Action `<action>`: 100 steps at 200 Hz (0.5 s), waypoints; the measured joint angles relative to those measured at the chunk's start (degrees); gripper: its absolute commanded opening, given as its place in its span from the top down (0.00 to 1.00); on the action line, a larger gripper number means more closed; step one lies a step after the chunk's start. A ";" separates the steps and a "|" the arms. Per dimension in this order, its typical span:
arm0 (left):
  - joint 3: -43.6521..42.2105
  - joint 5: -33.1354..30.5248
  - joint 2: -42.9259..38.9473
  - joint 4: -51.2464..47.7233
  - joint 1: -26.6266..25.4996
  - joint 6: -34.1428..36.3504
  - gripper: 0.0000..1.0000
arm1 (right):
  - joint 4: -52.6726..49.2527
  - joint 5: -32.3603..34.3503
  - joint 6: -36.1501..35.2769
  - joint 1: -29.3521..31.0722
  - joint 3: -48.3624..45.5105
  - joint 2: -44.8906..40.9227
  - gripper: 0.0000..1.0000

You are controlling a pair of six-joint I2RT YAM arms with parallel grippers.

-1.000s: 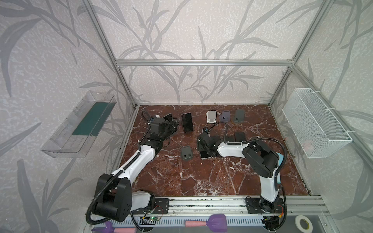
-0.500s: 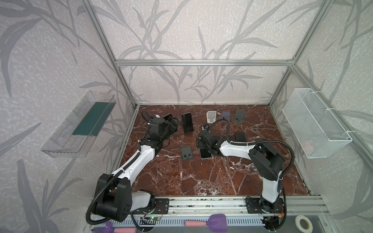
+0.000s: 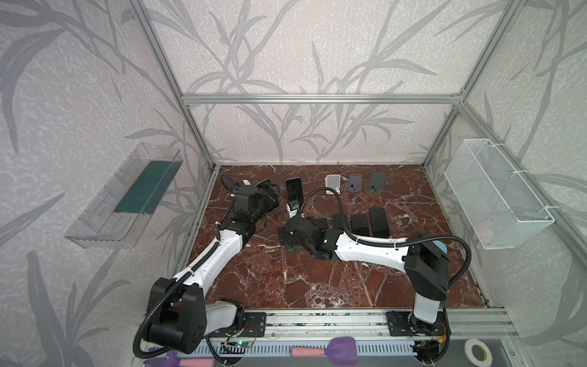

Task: Remove the phone from the phone stand
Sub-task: 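Move the right gripper back over the empty dark stand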

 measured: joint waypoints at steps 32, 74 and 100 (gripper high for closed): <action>0.00 -0.13 -0.15 0.02 0.00 0.00 0.09 | -1.33 0.20 1.95 0.11 3.08 5.79 0.01; 0.00 0.00 -0.17 0.02 0.00 -0.04 0.10 | -3.63 0.66 3.56 0.11 2.80 8.57 0.08; 0.00 0.07 -0.15 0.04 0.00 -0.04 0.09 | -3.23 0.57 3.93 0.11 2.69 8.57 0.21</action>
